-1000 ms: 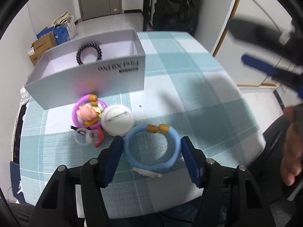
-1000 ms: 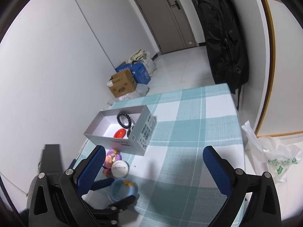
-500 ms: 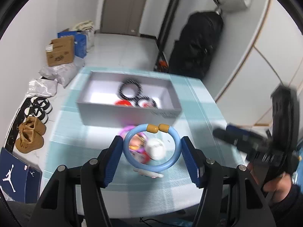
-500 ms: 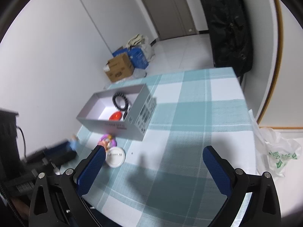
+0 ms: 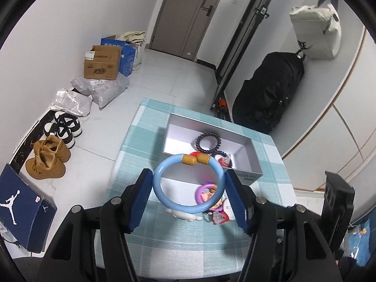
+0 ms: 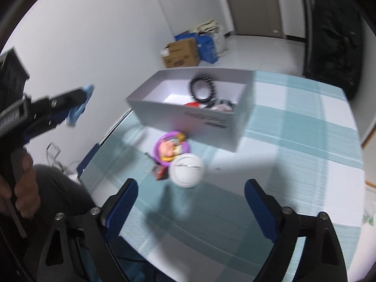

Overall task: Organize jewelry
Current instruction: 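Grasp the small white-red bottle toy with the right gripper while the left gripper holds the blue ring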

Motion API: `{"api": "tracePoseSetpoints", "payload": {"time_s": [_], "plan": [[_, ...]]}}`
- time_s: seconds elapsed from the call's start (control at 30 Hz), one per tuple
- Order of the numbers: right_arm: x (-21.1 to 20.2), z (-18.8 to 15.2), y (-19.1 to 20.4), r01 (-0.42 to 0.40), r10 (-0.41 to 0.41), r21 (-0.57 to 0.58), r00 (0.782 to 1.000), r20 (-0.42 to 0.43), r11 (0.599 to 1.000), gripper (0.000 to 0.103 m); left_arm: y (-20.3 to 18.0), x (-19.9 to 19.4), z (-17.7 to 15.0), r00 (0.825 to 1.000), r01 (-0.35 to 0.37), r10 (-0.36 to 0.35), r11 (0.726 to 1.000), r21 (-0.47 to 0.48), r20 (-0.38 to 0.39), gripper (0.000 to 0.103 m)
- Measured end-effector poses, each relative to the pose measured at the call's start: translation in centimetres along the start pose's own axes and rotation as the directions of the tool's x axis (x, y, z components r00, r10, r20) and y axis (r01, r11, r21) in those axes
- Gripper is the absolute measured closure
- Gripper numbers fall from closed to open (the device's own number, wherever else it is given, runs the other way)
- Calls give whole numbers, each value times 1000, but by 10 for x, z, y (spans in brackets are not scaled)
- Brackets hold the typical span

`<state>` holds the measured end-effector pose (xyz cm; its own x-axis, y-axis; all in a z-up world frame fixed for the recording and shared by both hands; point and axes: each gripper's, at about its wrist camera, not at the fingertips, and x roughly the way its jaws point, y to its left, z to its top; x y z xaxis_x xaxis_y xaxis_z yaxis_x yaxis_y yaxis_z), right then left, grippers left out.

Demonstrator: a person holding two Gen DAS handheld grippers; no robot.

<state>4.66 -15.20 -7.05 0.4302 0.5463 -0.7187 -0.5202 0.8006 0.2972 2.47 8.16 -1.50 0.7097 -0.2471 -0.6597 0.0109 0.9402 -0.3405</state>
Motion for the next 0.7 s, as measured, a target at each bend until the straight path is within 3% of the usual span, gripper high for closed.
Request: {"api": "tracePoseSetpoints", "payload": {"time_s": [0.27, 0.57, 0.7], "plan": [[23, 1, 38, 19, -18, -135, 1000, 14, 991, 47, 8, 3, 2, 1000, 19, -19, 1000, -12, -14, 45], [48, -3, 67, 139, -134, -311, 990, 38, 940, 62, 11, 2, 4, 999, 38, -38, 999, -15, -20, 45], [54, -4, 73, 168, -166, -354, 985, 36, 920, 76, 10, 4, 4, 999, 37, -37, 999, -10, -26, 45]]}}
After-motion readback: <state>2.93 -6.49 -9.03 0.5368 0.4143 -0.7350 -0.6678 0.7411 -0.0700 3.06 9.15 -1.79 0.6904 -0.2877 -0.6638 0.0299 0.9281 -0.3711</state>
